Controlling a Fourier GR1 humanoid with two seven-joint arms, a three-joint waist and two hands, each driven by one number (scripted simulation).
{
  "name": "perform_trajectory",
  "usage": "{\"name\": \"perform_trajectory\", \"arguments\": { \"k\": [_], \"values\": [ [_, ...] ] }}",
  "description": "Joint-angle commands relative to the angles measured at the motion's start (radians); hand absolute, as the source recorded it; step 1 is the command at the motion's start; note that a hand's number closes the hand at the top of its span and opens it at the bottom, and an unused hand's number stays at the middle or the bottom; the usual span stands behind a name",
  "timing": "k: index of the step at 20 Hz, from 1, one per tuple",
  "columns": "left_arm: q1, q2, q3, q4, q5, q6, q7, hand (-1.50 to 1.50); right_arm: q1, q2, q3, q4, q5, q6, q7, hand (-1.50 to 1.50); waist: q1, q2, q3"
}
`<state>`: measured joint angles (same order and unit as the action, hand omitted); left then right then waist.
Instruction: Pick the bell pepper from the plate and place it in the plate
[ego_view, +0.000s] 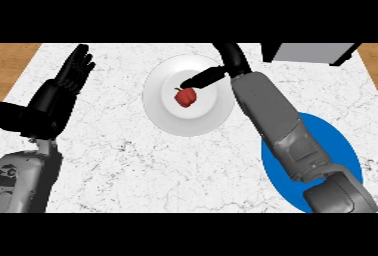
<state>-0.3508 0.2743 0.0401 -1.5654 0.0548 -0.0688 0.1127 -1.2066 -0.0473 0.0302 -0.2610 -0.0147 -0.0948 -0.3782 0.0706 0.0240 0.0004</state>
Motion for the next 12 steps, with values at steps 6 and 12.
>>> {"name": "perform_trajectory", "arguments": {
  "k": [6, 12],
  "values": [
    [0.007, 0.0, 0.019, -0.021, -0.008, 0.014, -0.001, 0.0, -0.005, -0.204, -0.085, 0.079, -0.045, 0.204, -0.09, -1.5, -0.009, 0.002, 0.001],
    [0.013, -0.028, 0.008, 0.011, -0.01, 0.015, -0.019, 0.0, 0.042, -0.299, -0.074, 0.113, -0.015, 0.311, -0.18, -1.5, -0.011, 0.005, 0.001]
  ]
}}
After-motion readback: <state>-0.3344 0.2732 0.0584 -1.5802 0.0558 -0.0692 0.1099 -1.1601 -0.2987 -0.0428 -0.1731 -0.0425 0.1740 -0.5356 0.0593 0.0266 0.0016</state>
